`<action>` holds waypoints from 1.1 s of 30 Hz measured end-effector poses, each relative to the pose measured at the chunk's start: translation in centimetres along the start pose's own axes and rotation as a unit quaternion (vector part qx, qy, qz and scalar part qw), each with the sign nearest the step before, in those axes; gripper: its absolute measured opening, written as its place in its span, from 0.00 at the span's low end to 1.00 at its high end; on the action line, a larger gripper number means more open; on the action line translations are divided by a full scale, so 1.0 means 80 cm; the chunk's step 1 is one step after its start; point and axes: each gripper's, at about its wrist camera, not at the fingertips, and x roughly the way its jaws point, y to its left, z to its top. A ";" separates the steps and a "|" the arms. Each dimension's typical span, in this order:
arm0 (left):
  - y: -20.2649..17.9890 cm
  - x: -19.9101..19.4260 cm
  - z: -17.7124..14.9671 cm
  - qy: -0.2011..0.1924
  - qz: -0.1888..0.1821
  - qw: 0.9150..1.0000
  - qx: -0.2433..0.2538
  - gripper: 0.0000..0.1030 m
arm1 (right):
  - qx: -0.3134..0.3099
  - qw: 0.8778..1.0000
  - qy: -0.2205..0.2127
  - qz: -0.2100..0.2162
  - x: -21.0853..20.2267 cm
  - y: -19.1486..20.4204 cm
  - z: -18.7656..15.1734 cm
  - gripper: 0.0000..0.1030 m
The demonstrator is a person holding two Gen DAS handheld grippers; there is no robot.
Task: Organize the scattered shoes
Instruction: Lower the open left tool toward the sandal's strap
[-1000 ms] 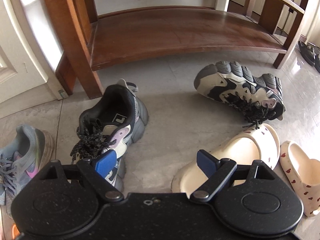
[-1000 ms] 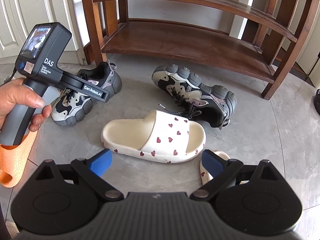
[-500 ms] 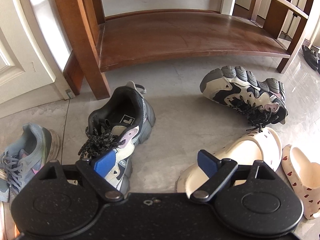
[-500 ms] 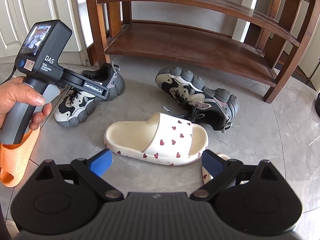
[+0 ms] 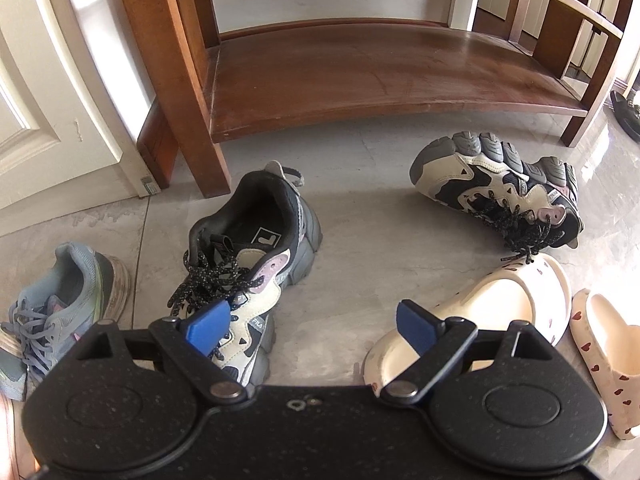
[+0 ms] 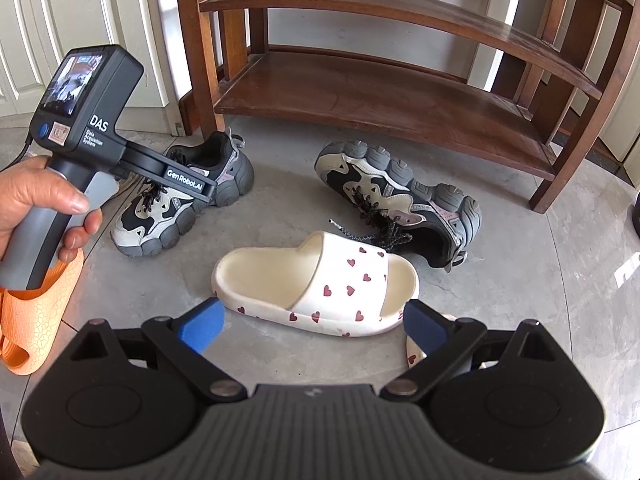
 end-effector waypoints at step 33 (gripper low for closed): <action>-0.033 0.013 -0.004 0.018 -0.036 0.998 0.039 0.90 | 0.014 1.000 0.008 -0.006 0.000 -0.008 -0.007 0.95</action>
